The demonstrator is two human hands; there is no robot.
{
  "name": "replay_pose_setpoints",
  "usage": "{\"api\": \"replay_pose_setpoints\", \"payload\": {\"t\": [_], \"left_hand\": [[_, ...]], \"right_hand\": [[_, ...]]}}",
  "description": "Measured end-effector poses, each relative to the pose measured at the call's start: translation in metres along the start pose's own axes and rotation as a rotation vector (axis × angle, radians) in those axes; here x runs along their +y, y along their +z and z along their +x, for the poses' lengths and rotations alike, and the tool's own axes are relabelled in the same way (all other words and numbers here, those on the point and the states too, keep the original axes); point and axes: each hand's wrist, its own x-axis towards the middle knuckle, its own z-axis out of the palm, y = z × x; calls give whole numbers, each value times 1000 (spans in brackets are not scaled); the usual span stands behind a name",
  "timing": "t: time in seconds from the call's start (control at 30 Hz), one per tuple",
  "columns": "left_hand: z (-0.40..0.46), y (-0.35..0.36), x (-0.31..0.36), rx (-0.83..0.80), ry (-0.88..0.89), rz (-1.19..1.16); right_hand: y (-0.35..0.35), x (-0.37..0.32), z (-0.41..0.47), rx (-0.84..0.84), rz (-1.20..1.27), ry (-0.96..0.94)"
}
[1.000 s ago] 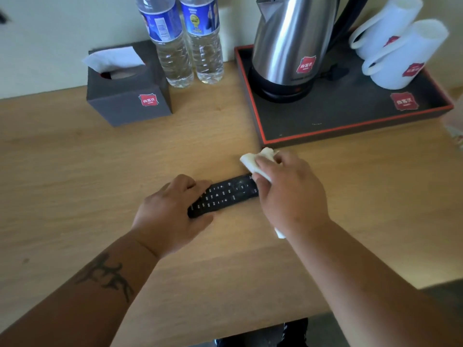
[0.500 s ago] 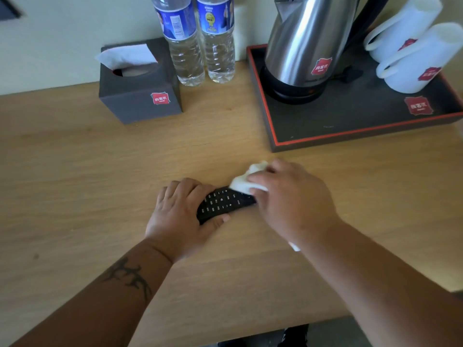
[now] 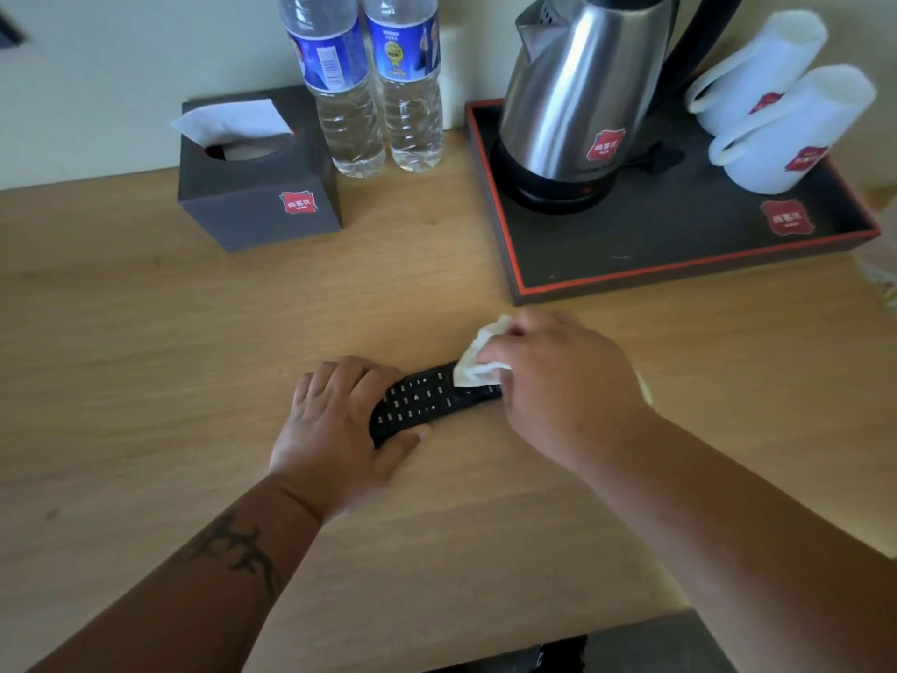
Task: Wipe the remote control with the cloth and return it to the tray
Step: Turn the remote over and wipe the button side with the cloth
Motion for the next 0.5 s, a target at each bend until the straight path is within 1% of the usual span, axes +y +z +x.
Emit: {"api": "replay_pose_setpoints", "payload": {"t": [0.07,0.13,0.23,0.3,0.33,0.5], "left_hand": [[0,-1,1,-3,3,4],[0,0,1,1,3,3],[0,1,1,6,-7,2],[0,3,0,3,-9,7],[0,3,0,6,-8,5],[0,1,-1,19,3,-13]], "right_hand": [[-5,11,-3,-14,-27,47],[-7,2,0,7,-4,36],[-3,-33,7,64,91,-83],[7,-50,6,23,79,-182],[11,-50,4,9,66,-198],[-3,4,1,31,-11,-25]]}}
